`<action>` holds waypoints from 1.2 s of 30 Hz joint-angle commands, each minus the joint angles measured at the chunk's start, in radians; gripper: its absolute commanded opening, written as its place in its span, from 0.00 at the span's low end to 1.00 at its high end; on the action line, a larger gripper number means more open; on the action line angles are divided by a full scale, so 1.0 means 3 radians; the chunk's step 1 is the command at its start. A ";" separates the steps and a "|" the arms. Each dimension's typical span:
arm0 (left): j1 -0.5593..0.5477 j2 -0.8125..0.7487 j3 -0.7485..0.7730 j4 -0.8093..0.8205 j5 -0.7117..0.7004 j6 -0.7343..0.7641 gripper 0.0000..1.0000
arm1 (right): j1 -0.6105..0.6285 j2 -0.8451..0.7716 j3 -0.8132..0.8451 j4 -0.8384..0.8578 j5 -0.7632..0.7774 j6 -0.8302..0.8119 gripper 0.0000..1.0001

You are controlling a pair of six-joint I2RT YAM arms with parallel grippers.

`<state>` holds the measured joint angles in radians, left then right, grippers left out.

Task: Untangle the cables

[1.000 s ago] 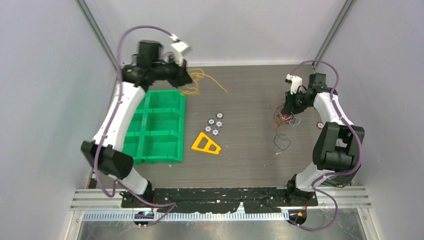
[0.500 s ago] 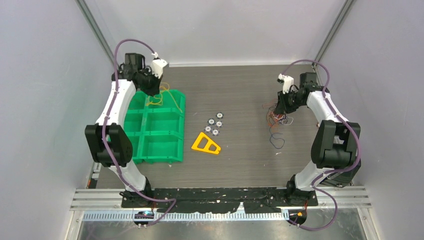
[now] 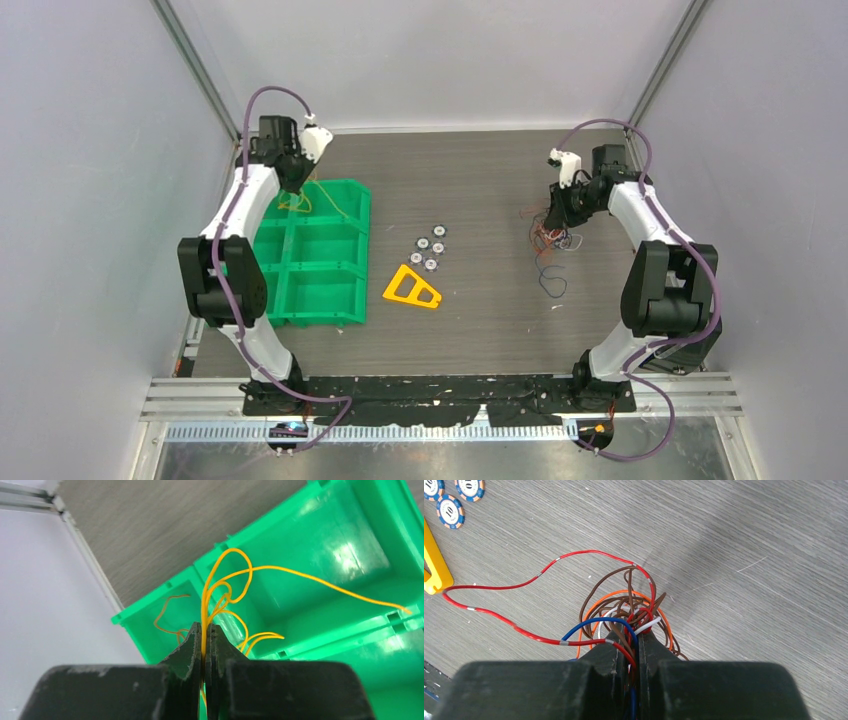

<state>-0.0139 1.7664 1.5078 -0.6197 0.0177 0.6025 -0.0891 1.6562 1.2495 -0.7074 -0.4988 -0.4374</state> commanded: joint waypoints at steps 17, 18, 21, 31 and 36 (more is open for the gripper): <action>-0.0286 -0.0086 -0.0010 0.0591 -0.0292 0.0021 0.00 | 0.0051 0.0073 0.0233 0.0048 0.0004 -0.0040 0.05; -0.0328 -0.0104 -0.0063 0.0566 -0.0258 -0.0003 0.00 | 0.0051 0.0073 0.0227 0.0047 0.0003 -0.0043 0.05; -0.0427 -0.0061 -0.0101 0.0427 -0.0150 -0.0104 0.00 | 0.0048 0.0080 0.0221 0.0049 -0.0003 -0.0051 0.05; -0.0399 0.0461 0.0234 -0.0132 0.0179 -0.0378 0.00 | 0.0041 0.0118 0.0285 -0.0010 -0.0020 -0.0112 0.05; -0.0228 0.0505 0.0394 -0.0316 0.0404 -0.0359 0.20 | 0.0041 0.0070 0.0293 -0.0094 -0.0196 -0.0202 0.05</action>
<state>-0.1257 1.9293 1.5429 -0.6365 0.0650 0.5034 -0.0795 1.6939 1.2888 -0.7170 -0.5011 -0.4629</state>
